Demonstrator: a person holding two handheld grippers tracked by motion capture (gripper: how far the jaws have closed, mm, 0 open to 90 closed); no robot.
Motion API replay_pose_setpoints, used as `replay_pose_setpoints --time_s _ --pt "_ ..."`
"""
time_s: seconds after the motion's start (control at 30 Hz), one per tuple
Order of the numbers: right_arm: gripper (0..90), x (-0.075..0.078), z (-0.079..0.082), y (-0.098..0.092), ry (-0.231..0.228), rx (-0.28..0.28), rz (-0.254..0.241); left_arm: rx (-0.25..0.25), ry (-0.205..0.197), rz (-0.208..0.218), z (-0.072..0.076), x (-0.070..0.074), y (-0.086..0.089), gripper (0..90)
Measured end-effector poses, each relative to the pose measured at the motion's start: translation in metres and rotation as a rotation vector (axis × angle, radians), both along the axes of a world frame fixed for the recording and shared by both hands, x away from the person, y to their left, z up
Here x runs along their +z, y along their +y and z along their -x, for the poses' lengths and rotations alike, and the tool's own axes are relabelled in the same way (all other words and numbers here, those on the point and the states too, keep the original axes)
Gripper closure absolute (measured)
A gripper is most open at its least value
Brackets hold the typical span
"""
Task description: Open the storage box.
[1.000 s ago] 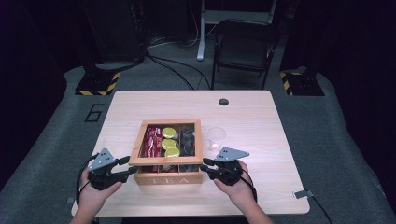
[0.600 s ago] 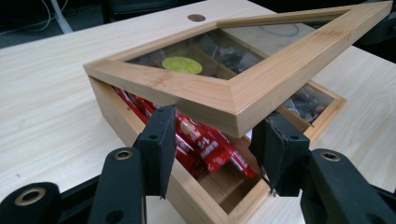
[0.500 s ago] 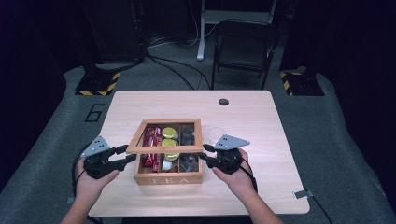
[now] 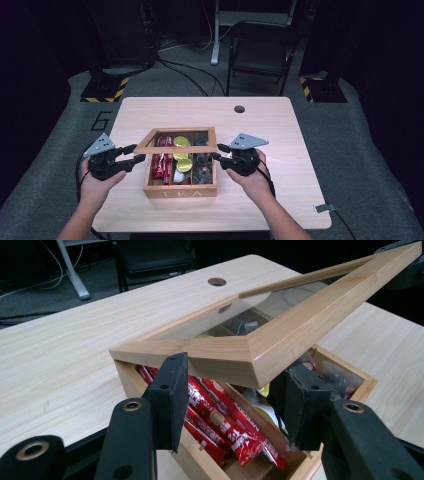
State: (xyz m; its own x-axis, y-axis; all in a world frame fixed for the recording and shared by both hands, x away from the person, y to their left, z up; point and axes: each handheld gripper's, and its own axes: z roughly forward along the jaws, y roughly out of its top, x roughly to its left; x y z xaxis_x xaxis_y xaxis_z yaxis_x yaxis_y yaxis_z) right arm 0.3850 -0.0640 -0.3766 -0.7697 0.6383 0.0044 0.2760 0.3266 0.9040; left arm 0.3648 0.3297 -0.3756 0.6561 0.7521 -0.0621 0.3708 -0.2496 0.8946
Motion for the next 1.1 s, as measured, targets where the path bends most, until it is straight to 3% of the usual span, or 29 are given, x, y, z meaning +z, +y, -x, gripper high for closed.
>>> replay_pose_setpoints --time_s 0.2,0.3,0.43,0.6,0.87,1.1 --pt "61.7 0.005 -0.004 0.002 -0.009 -0.005 0.014 -0.002 -0.008 -0.018 -0.004 0.005 -0.001 50.8" --pt "61.4 0.007 -0.007 0.003 -0.017 -0.008 0.009 0.011 -0.023 -0.039 -0.007 0.008 -0.003 51.5" --pt "61.3 0.010 -0.010 0.003 -0.017 -0.022 -0.011 0.024 -0.039 -0.032 -0.011 0.010 -0.004 51.4" --pt "61.1 0.013 -0.015 0.003 0.004 -0.026 -0.032 0.048 -0.056 -0.029 -0.019 0.007 -0.007 51.5" --pt "61.2 0.017 -0.019 0.004 0.002 -0.038 -0.045 0.081 -0.069 -0.008 -0.030 0.001 -0.009 51.6" --pt "61.2 0.018 -0.020 0.004 -0.002 -0.042 -0.047 0.096 -0.084 -0.046 -0.039 -0.003 -0.013 51.5"
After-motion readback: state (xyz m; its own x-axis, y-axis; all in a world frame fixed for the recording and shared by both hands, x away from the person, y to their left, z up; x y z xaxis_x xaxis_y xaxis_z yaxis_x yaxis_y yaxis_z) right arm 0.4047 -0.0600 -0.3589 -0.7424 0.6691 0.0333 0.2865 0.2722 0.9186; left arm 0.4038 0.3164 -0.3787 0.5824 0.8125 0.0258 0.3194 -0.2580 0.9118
